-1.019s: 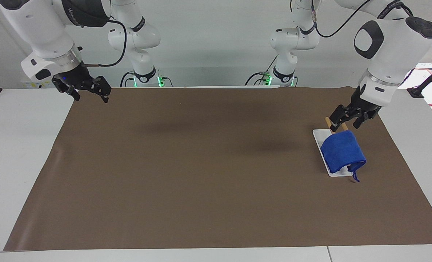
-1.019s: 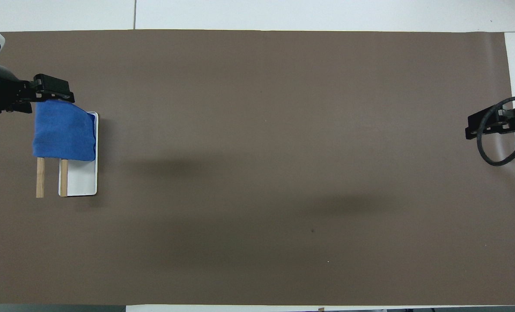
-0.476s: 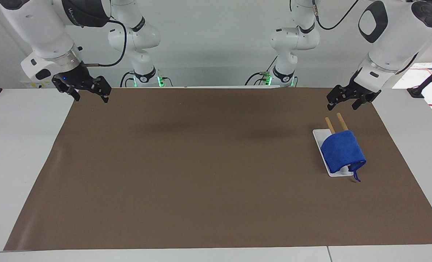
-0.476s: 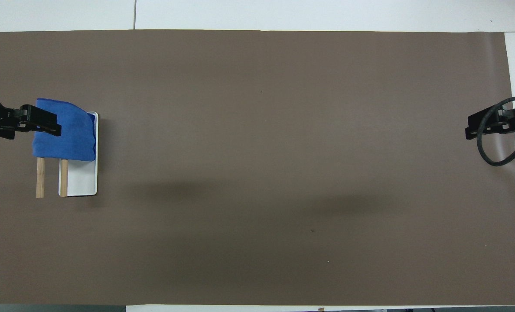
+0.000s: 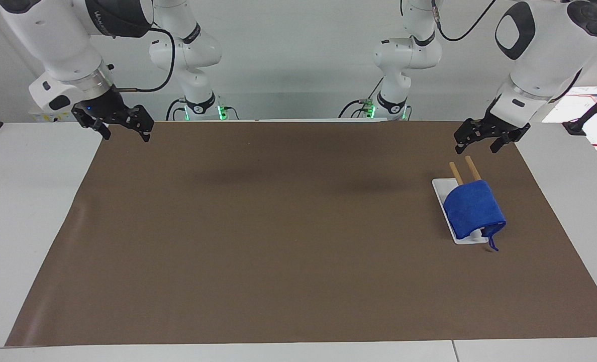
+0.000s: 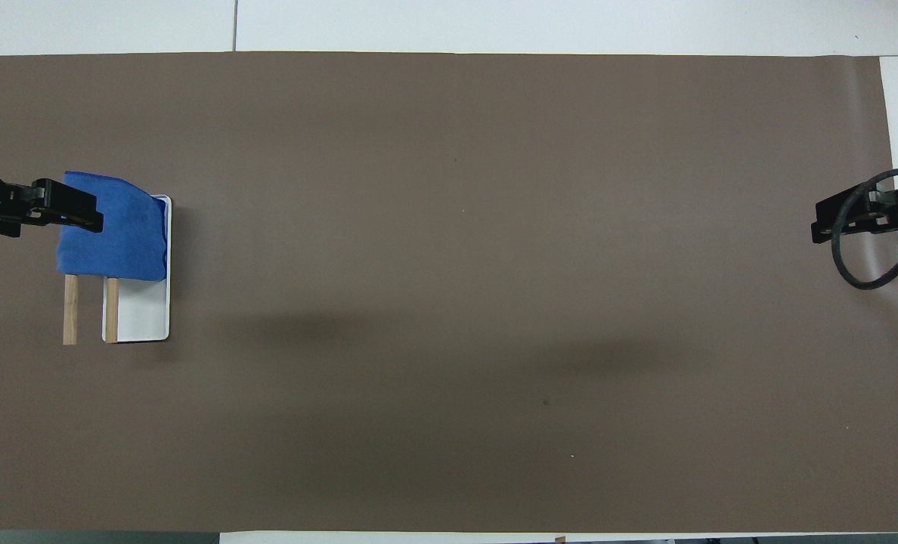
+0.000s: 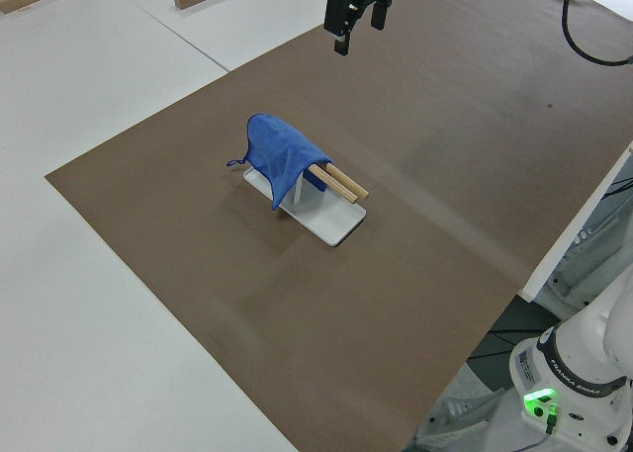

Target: Right arm passes towel to left arm to hang

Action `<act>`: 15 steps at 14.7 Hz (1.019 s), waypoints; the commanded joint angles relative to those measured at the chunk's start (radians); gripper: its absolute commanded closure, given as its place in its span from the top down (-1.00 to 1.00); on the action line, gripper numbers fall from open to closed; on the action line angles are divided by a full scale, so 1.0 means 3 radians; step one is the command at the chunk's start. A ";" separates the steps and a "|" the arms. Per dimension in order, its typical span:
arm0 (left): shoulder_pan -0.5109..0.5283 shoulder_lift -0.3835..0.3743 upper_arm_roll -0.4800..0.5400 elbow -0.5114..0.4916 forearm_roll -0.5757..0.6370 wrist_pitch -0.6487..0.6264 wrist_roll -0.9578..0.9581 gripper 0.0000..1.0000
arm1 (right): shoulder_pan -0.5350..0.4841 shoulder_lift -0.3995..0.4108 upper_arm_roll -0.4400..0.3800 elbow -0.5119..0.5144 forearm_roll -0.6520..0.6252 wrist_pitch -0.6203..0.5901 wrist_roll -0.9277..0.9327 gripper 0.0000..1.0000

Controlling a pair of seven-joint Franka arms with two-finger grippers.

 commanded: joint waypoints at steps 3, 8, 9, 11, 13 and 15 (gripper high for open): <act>-0.0031 -0.0021 0.0024 -0.0036 0.0060 0.0082 0.0090 1.00 | -0.0033 -0.0014 0.0023 -0.0016 0.0072 -0.0033 0.0022 1.00; -0.0031 -0.0036 0.0024 -0.0062 0.0060 0.0097 0.0371 1.00 | -0.0038 -0.0014 0.0023 -0.0016 0.0072 -0.0033 0.0022 1.00; -0.0031 -0.0036 0.0024 -0.0067 0.0060 0.0097 0.0371 1.00 | -0.0033 -0.0019 0.0023 -0.0016 0.0072 -0.0033 0.0022 1.00; -0.0031 -0.0036 0.0024 -0.0067 0.0060 0.0092 0.0382 1.00 | -0.0033 -0.0019 0.0023 -0.0016 0.0072 -0.0033 0.0022 1.00; -0.0031 -0.0041 0.0024 -0.0087 0.0060 0.0097 0.0382 1.00 | -0.0033 -0.0014 0.0023 -0.0016 0.0072 -0.0033 0.0022 1.00; -0.0031 -0.0041 0.0024 -0.0088 0.0060 0.0118 0.0382 1.00 | -0.0038 -0.0019 0.0023 -0.0016 0.0072 -0.0033 0.0022 1.00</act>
